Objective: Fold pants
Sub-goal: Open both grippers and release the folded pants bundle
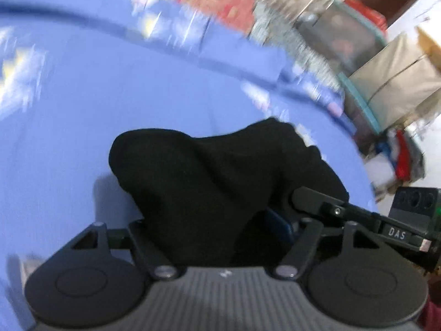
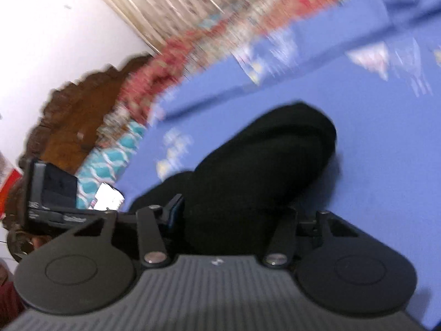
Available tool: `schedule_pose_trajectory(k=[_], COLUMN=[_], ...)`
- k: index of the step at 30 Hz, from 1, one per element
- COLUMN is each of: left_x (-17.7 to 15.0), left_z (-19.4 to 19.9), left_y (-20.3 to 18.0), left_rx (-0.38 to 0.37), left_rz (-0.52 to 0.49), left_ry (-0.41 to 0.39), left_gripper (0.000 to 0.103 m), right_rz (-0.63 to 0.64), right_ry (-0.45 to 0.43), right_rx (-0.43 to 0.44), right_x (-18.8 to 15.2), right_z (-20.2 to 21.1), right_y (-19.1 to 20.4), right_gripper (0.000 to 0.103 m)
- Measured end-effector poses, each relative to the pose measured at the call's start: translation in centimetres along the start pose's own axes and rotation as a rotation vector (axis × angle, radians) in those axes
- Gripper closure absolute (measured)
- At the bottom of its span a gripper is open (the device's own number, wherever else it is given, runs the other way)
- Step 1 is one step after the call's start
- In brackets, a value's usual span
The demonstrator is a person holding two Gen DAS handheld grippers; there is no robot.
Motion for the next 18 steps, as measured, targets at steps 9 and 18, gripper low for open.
schedule_pose_trajectory(k=[9,18], left_x=[12.3,15.2], left_z=[1.1,-9.4], left_y=[-1.1,5.0], left_rx=[0.230,0.520], left_rz=[-0.156,-0.041], left_ry=[-0.204,-0.065], left_gripper=[0.032,0.021], right_rz=[0.142,0.003], right_ry=[-0.206,-0.036], right_rx=[-0.025,-0.336], right_x=[11.6,12.9], right_z=[-2.2,-11.6], right_y=[-0.2,-7.2], right_gripper=[0.051,0.043])
Point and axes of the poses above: each gripper's, at about its wrist camera, not at the fingertips, and z roughly against the way its jaws point, y to its left, x to its top, the point moved 5 cm from there along -z, roughly the way its jaws point, and after that the axes turned 13 degrees about y, right-handed, at the moved point
